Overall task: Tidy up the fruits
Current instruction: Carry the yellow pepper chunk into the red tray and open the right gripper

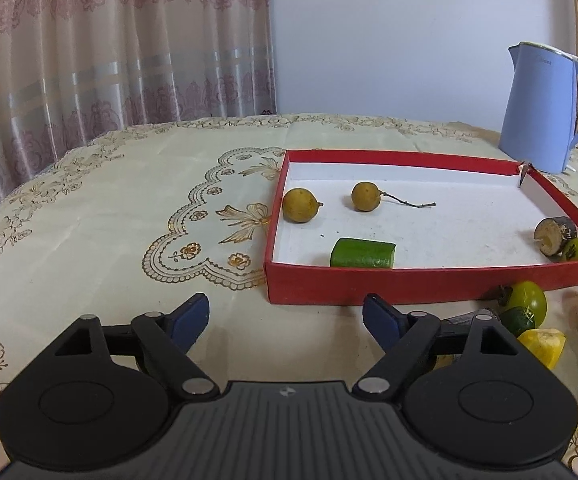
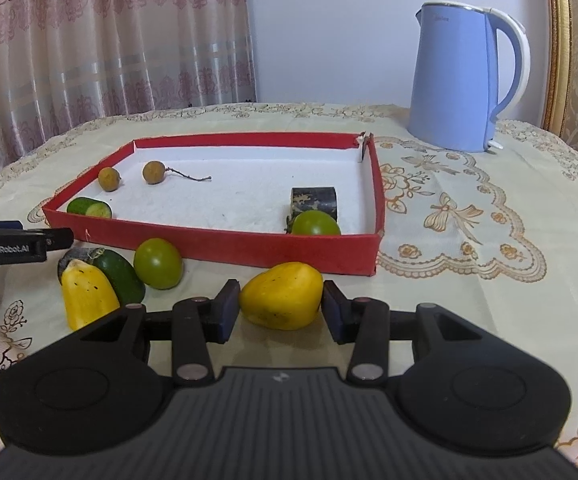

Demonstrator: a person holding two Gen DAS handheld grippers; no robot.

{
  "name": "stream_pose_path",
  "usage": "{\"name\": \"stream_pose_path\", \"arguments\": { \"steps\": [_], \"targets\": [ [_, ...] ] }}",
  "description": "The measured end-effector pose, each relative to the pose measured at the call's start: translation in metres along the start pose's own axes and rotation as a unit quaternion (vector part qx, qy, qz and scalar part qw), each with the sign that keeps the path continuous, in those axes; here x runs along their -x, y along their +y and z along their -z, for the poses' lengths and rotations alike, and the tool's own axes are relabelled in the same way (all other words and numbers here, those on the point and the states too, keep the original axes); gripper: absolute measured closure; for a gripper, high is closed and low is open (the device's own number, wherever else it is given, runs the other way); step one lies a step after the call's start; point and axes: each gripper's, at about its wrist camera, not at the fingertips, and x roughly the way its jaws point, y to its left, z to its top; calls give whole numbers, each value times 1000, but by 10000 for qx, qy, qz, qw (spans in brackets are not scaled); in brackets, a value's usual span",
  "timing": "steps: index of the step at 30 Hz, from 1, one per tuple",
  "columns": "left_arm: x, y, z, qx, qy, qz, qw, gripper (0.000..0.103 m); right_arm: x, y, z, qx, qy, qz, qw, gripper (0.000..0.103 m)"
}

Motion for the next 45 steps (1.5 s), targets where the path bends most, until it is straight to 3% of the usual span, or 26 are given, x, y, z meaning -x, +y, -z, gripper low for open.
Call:
{"name": "stream_pose_path", "arguments": {
  "steps": [16,24,28,36,37,39,42,45],
  "targets": [
    [-5,-1,0,-20,156,33,9999,19,6,7,-30,194,-341,-86,9992,61],
    [-1,-4,2,-95,23,-42,9999,18,-43,-4,-80,230,-368,-1,9991,61],
    [3,-6,2,-153,-105,-66,9998,13,-84,-16,-100,16,-85,46,10000,61],
    [3,-1,1,-6,-104,-95,9999,12,-140,-46,-110,-448,381,516,9969,57],
    [3,0,1,37,-93,-80,9999,12,-137,-47,-109,-496,328,463,9972,53],
    [2,3,0,114,-73,-36,9999,12,-127,-45,-108,-535,188,367,9977,36],
    [2,5,0,167,-60,-8,9998,12,-96,-34,-102,-404,-204,433,9980,35],
    [2,6,1,197,-70,4,9998,12,-55,-19,-89,-223,-543,190,9981,35]
  ]
}}
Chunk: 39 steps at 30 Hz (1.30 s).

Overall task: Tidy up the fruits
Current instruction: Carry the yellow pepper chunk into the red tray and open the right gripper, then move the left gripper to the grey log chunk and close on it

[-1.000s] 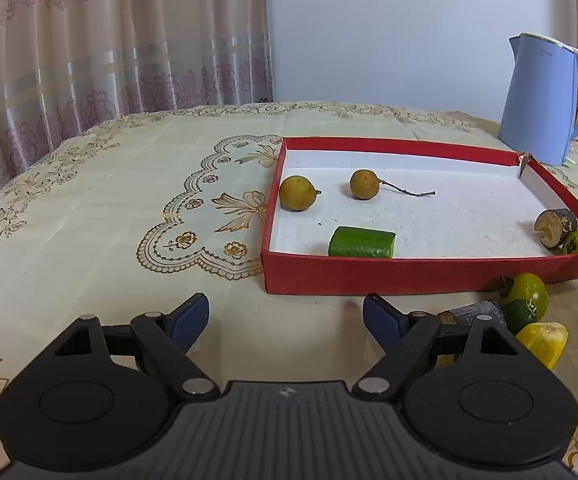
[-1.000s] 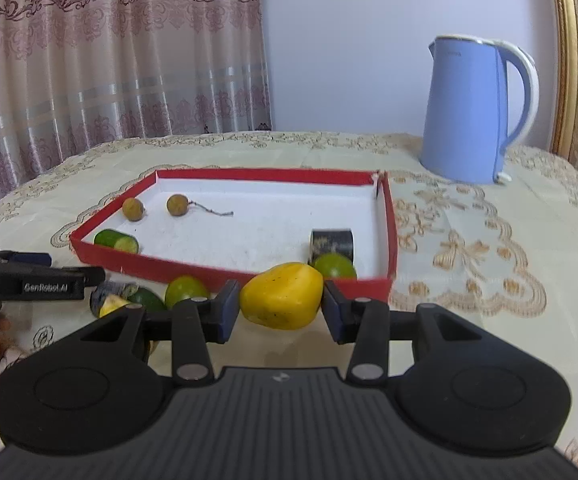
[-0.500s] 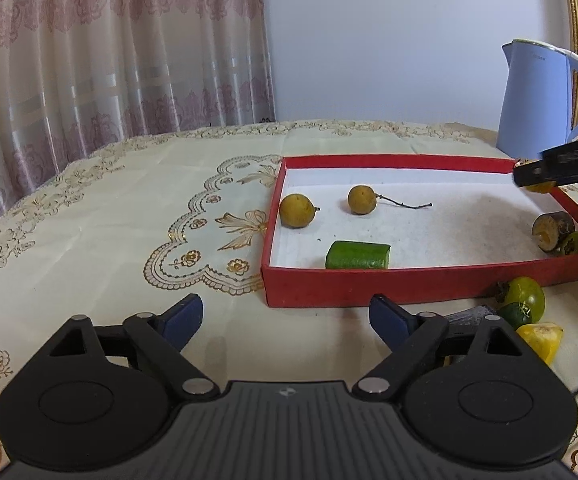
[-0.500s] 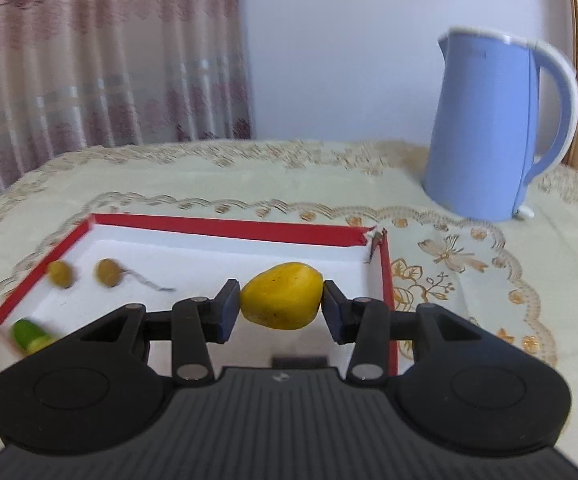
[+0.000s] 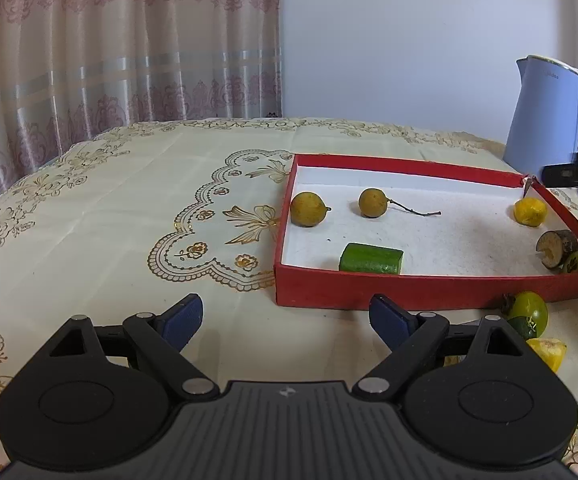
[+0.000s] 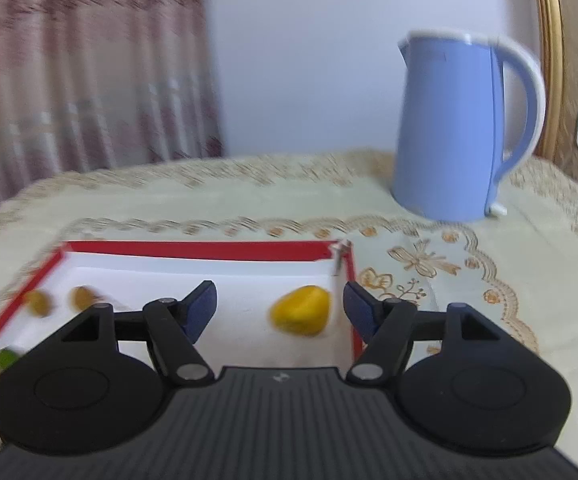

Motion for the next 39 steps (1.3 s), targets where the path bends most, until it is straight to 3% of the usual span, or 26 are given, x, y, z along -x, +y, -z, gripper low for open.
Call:
{"name": "stream_pose_path", "arguments": {
  "steps": [5,10,20,27,35,39],
  "targets": [
    [-1,0,0,-14,32,36,10000,12,67,26,30,294,-165,-596,9977,35],
    [-2,1,0,32,70,39,10000,12,90,59,68,776,3,-997,9920,35],
    [-4,6,-1,159,134,78,9998,12,85,86,92,992,370,-1187,9873,35],
    [-4,6,-1,153,132,88,9998,12,71,93,96,927,602,-1349,9847,55],
    [-4,5,-1,138,133,96,9998,12,67,97,97,946,652,-1386,9837,56],
    [-5,5,-1,133,139,108,9998,12,65,100,97,1013,656,-1295,9842,69]
  ]
}}
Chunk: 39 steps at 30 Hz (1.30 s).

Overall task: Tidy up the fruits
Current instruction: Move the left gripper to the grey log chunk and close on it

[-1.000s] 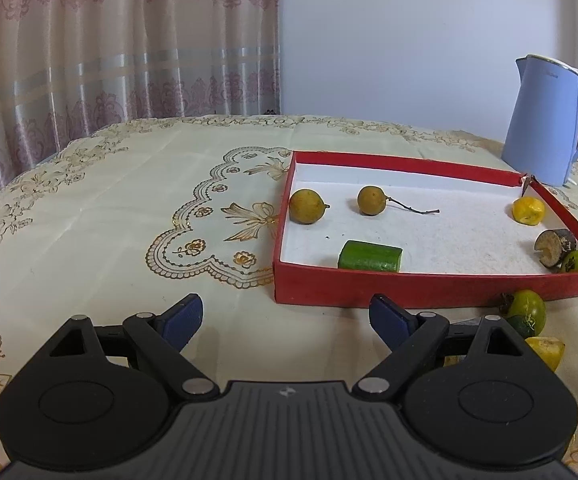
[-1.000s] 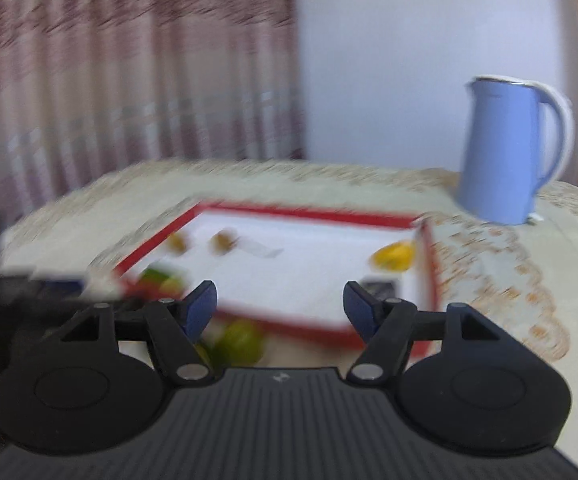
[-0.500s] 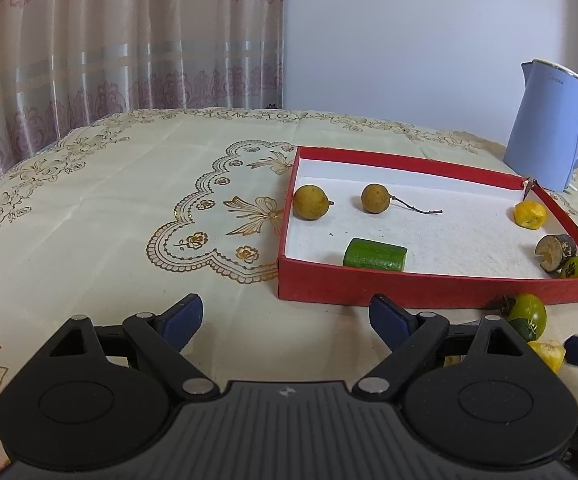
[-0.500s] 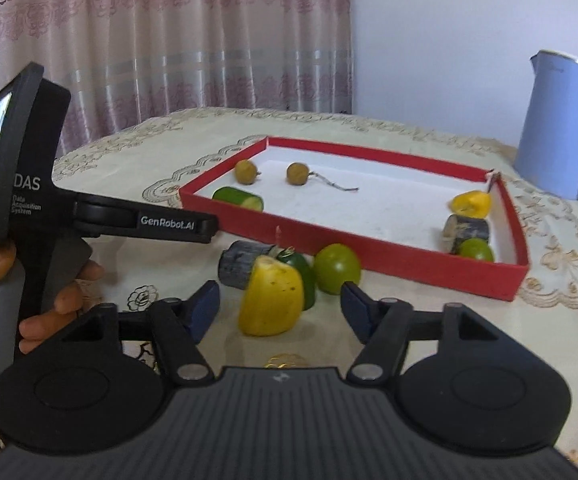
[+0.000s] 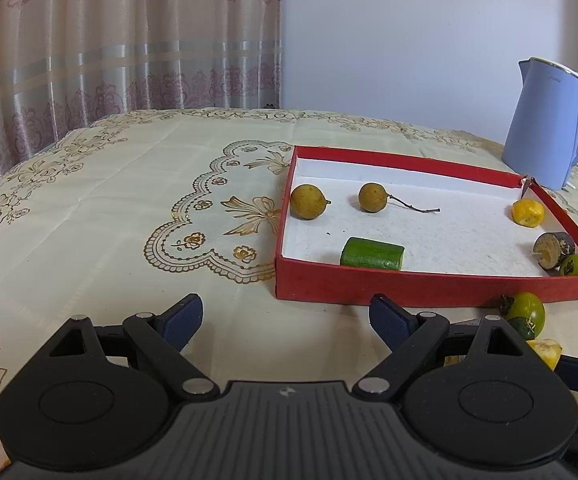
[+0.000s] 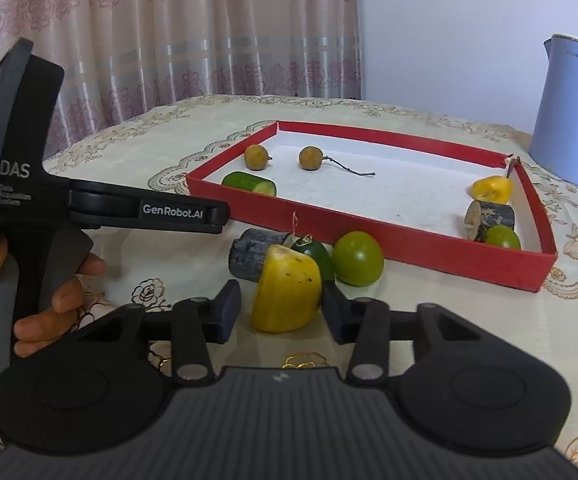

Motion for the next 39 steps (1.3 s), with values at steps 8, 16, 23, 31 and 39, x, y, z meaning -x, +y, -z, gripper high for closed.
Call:
{"name": "stream_pose_path", "arguments": {
  "steps": [8,16,23,31,39],
  "targets": [
    [1,-3,1,-155,-39,326,9993,12,21,-19,3,-231,-172,116,9995,71],
    [7,-28,5,-875,-96,384,9954,12,34,-52,13,-759,-289,149,9966,82],
    [25,-41,12,-1280,-417,301,9904,12,32,-49,15,-717,-322,194,9967,74],
    [53,-34,16,-1228,-617,786,9874,12,47,-99,22,-2157,-1522,549,9630,0],
    [38,-66,27,-1568,-312,731,9844,12,41,-144,48,-3710,-1606,308,9141,0]
  ]
}}
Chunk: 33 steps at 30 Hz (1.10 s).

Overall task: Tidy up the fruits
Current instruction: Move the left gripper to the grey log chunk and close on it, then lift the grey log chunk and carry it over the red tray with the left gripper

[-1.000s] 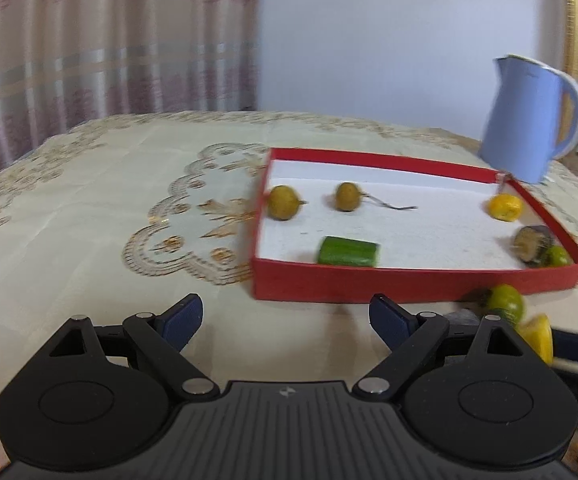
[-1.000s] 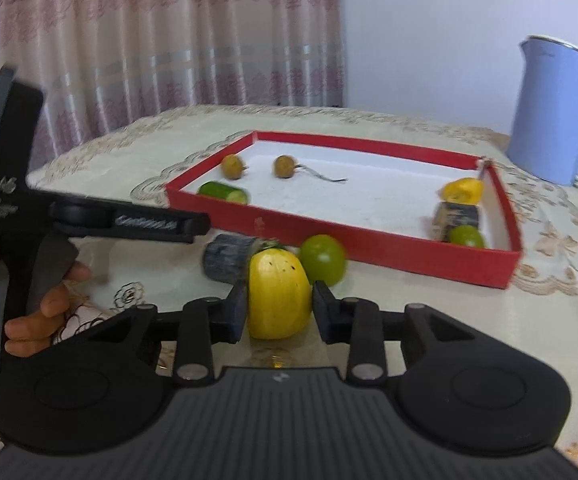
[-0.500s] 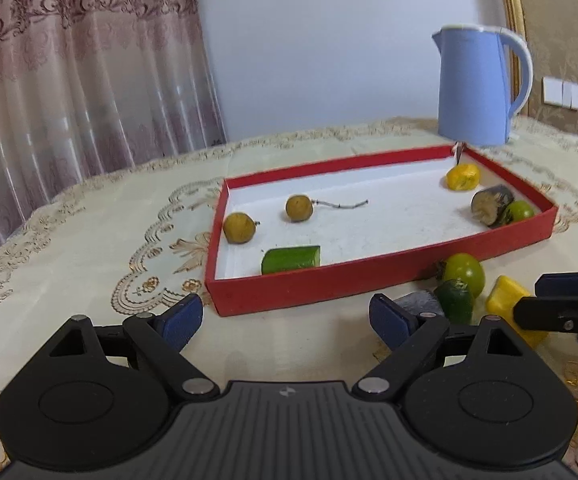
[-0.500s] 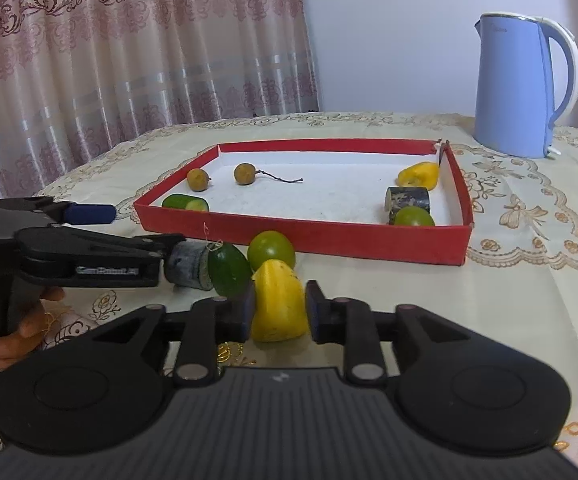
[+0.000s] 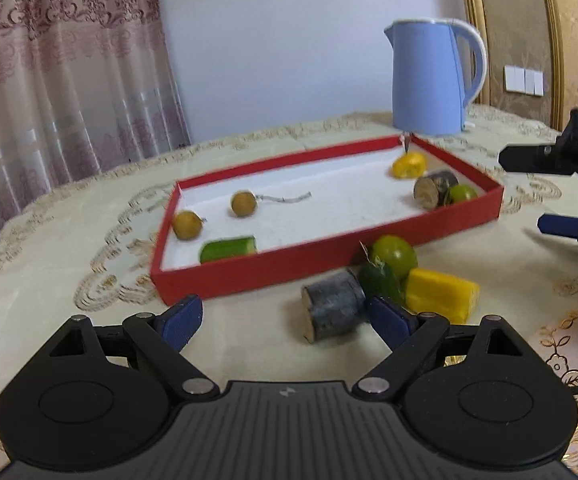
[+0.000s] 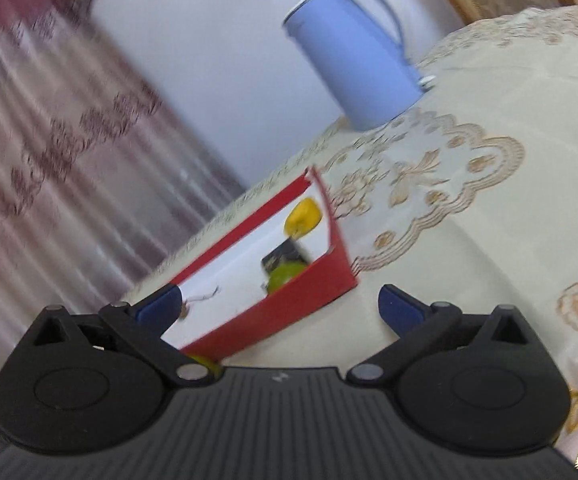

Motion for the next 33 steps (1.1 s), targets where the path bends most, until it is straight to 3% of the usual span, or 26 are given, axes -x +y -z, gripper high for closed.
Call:
{"name": "stream_pose_path", "arguments": {
  "steps": [5,8,10,12,15,18,22,24,26,33],
  "targets": [
    [-3,13,0,169,84,-569,9982,11,-11,22,8,680,368,689,9946,0],
    [-2,31,3,330,143,-841,9958,11,-11,24,9,910,377,750,9923,0],
    [0,45,5,500,203,-779,9955,12,-6,26,10,1009,346,547,9928,0],
    [6,51,4,512,91,-463,9976,12,-7,26,10,1015,429,341,9933,0],
    [13,45,-1,184,-204,-165,9995,12,-11,24,9,934,545,226,9939,0],
    [11,36,-3,-167,-274,-108,9994,12,-8,27,11,964,561,133,9937,0],
    [-2,32,-4,-112,-5,-131,9999,12,-9,31,13,1088,570,178,9923,0],
    [-9,33,-4,51,182,-105,9998,17,-9,32,13,1101,574,189,9921,0],
    [-16,34,-4,181,345,-92,9992,38,-9,32,13,1094,574,178,9922,0],
    [-25,40,-5,592,564,114,9966,61,-9,31,13,1096,580,140,9922,0]
  ]
}}
